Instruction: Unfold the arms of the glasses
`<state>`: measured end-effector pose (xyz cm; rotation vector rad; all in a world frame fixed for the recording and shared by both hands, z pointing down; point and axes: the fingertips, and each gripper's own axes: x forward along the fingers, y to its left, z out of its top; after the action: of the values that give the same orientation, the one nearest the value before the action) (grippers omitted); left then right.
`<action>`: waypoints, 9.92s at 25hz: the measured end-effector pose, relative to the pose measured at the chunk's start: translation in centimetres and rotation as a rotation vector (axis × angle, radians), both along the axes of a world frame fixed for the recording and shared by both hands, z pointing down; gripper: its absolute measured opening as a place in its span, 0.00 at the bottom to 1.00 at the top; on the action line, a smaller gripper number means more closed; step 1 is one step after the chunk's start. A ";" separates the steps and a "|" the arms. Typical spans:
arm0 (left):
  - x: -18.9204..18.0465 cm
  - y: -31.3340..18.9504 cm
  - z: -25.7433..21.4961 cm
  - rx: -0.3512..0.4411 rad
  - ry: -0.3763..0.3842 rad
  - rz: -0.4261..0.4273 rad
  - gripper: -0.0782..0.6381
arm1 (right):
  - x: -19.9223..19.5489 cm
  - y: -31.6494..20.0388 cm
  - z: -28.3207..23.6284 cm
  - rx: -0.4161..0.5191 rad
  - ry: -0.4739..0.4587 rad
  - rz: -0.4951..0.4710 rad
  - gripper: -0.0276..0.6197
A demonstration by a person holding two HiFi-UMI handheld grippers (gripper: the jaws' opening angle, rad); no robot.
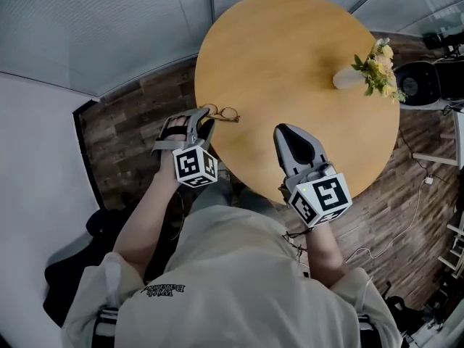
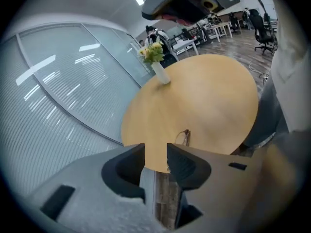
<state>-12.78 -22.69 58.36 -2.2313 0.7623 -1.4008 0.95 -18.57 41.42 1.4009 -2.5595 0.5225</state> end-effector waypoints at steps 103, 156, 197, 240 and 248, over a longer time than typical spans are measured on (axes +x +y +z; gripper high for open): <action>7.8 2.5 -32.6 -0.143 1.247 -0.180 0.18 | 7.8 2.2 -15.9 0.298 -0.016 0.036 0.10; 7.8 2.5 -29.8 -0.195 1.210 -0.217 0.18 | 2.5 1.3 -18.1 0.212 -0.264 -0.179 0.10; 6.8 2.0 -30.2 -0.082 1.094 -0.207 0.18 | 4.1 4.3 -20.0 0.282 -0.216 -0.311 0.21; 7.7 4.1 -33.1 -0.164 1.192 -0.096 0.18 | -0.9 3.3 -11.1 0.054 0.165 -0.791 0.13; 8.2 3.9 -32.2 -0.173 1.152 -0.096 0.18 | 1.2 3.2 -11.2 0.072 0.198 -0.740 0.13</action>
<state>-4.53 -18.81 26.18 -3.0974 1.0873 -0.0502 2.10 -15.41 30.17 0.4054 -2.6793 0.1534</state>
